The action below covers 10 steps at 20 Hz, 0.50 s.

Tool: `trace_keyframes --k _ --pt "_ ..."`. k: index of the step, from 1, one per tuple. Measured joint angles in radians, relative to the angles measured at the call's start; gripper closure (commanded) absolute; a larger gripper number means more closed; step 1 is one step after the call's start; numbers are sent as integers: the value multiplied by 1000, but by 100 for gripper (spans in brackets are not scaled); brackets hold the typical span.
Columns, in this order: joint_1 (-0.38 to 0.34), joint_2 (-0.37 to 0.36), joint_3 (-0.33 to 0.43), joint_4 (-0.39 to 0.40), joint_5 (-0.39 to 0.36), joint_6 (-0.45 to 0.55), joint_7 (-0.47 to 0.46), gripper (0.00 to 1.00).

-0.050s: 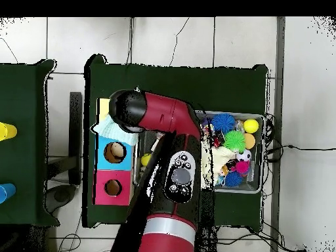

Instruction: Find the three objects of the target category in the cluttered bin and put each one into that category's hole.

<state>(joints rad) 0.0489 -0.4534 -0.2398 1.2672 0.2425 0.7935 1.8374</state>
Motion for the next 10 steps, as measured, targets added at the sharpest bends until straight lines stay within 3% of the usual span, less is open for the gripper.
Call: trace_keyframes --k 10 --pt "24 11 0 -9 0 -12 0 0"
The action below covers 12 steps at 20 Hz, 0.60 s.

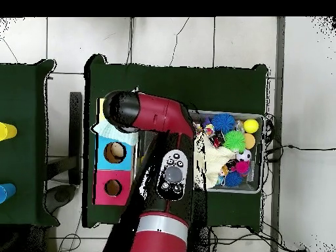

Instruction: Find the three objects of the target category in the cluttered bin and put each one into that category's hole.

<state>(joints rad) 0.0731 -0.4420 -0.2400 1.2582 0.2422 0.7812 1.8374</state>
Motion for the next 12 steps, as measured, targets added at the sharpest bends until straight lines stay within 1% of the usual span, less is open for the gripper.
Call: trace_keyframes --k 4,12 --pt "13 -2 0 1 6 0 0 0" --pt "28 -32 21 21 38 -9 0 0"
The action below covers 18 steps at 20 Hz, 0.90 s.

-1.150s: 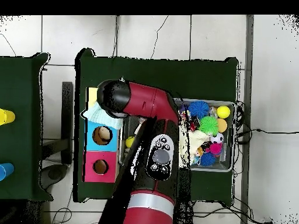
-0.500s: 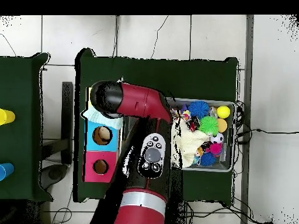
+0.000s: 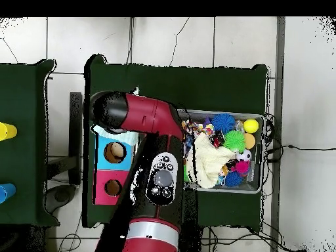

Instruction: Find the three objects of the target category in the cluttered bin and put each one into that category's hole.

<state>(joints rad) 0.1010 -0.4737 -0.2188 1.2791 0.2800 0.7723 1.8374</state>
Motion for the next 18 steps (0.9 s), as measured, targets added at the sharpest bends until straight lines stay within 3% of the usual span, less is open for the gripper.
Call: trace_keyframes --k 6,13,18 --pt "3 -5 11 3 9 -38 0 0" --pt "15 38 11 2 6 -131 0 0" --pt "28 58 -2 -13 5 -141 0 0"
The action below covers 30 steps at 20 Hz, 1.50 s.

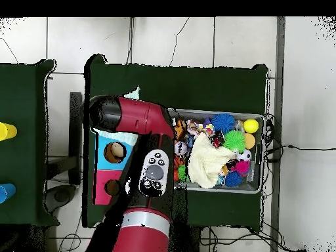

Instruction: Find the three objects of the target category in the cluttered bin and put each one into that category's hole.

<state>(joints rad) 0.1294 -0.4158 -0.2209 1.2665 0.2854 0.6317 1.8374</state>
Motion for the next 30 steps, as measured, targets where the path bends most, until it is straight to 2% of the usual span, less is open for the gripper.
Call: trace_keyframes --k 6,30 --pt "17 8 -19 -11 -2 0 0 0" --pt "17 8 -20 -11 -3 0 0 0"
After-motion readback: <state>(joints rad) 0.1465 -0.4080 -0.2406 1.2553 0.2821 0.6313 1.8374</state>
